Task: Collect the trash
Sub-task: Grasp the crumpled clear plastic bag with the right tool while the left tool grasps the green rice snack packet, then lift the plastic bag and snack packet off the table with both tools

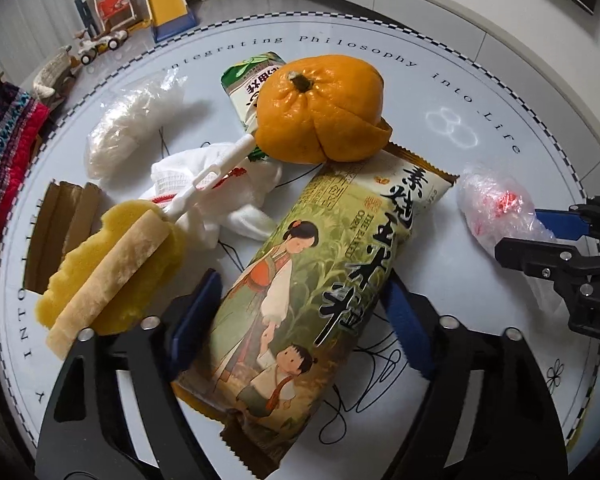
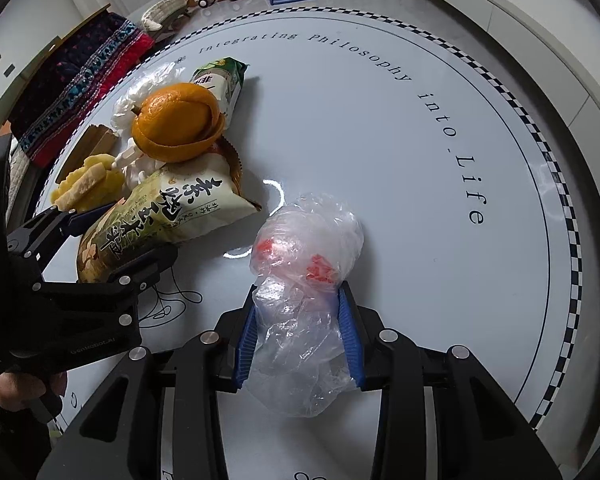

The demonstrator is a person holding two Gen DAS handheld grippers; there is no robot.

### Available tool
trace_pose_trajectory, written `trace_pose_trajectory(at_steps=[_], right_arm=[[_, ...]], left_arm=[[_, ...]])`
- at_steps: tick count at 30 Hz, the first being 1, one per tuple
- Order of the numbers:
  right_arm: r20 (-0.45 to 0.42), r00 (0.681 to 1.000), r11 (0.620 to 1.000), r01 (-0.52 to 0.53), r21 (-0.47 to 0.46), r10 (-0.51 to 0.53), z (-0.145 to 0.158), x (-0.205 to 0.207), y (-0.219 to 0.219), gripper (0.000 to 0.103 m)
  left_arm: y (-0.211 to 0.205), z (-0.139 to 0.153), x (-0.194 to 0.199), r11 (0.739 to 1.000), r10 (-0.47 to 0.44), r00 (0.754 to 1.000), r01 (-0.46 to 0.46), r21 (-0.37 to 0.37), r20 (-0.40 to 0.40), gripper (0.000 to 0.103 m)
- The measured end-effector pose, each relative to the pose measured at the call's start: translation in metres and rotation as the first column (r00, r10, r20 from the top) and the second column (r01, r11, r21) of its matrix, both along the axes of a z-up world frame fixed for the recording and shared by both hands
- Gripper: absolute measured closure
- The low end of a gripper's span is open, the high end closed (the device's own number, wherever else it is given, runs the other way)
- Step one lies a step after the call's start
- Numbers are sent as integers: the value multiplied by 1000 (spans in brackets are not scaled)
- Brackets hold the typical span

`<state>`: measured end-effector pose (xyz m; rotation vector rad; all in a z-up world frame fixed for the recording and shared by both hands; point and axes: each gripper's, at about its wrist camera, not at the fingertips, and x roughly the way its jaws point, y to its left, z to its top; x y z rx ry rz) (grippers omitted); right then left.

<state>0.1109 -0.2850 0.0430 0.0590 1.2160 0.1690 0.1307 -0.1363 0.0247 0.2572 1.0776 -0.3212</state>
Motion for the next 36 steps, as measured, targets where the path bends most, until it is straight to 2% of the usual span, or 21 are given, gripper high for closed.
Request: trace_pose_trajectory(at_steps=[4,9,17,27,36], right_arm=[[-1,1000,1000,-9,5,9,2,-4,8,64],[2,1000,1000,-17,-1,17,8,-16,16,64],[28,999,999,-36,-14,37,28,-47,37,65],[92,989,993,-118,-27,120,62,-79,97,65],[128,968,977,-210,-46,215,80,-96,155,65]], left_arm=[[1,3,-13,999,-9,1000,9,-31,7,42],[5,7,-33,999,-24,1000,24,-42,-5,46],[31,22,-77,995,4,1000,-5,-98,-2,49],[87,46,-133,989,85,996,-79,-128,40,51],[155,67,-168,969,202,975,-186,-163,91,51]])
